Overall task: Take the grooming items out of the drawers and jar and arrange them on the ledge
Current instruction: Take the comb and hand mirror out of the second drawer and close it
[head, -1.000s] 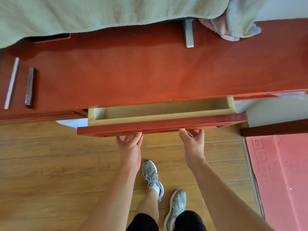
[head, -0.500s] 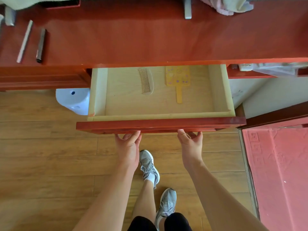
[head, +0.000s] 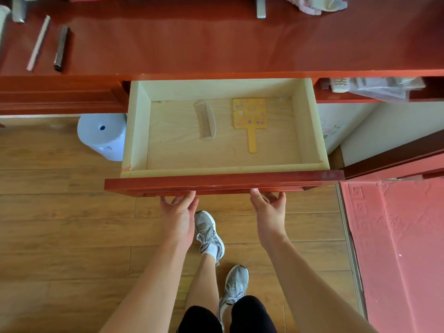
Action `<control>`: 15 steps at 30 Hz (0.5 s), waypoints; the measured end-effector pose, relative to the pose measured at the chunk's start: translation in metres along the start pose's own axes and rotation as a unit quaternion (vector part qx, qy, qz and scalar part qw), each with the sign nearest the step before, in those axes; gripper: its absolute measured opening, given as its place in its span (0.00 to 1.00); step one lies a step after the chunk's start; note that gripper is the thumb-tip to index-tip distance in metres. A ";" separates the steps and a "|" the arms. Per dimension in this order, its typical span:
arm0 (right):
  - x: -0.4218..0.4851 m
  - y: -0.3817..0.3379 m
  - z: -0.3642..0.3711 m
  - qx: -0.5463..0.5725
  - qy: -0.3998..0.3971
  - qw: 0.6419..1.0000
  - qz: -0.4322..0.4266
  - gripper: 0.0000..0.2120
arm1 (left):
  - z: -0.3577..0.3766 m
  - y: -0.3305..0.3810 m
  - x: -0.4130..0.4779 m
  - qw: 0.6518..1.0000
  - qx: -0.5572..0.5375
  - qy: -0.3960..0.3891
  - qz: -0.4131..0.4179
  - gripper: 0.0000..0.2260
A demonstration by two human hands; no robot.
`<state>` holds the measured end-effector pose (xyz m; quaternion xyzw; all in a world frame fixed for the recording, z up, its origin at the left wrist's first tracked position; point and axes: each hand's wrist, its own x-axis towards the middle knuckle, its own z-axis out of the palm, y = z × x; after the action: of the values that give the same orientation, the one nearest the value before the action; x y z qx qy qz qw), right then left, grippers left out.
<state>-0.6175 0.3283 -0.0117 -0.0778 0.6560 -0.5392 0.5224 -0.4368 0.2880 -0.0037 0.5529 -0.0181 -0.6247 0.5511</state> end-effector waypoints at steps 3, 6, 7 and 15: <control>-0.002 -0.002 0.000 -0.012 0.002 1.000 0.002 0.25 | 0.001 -0.001 0.000 1.000 0.008 0.005 0.000 0.42; -0.006 -0.005 0.000 -0.033 0.014 0.999 0.003 0.29 | 0.000 -0.002 0.002 1.000 0.016 0.007 -0.001 0.43; -0.008 -0.008 0.000 -0.046 0.018 0.999 0.005 0.31 | 0.000 -0.002 0.002 1.000 0.021 0.009 -0.001 0.43; -0.039 -0.033 -0.008 -0.105 0.023 0.994 -0.025 0.47 | 0.000 0.014 -0.020 0.987 0.151 0.052 0.026 0.45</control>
<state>-0.6218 0.3459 0.0369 -0.1360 0.7189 -0.4814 0.4826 -0.4323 0.2965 0.0187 0.6612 -0.0982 -0.5704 0.4773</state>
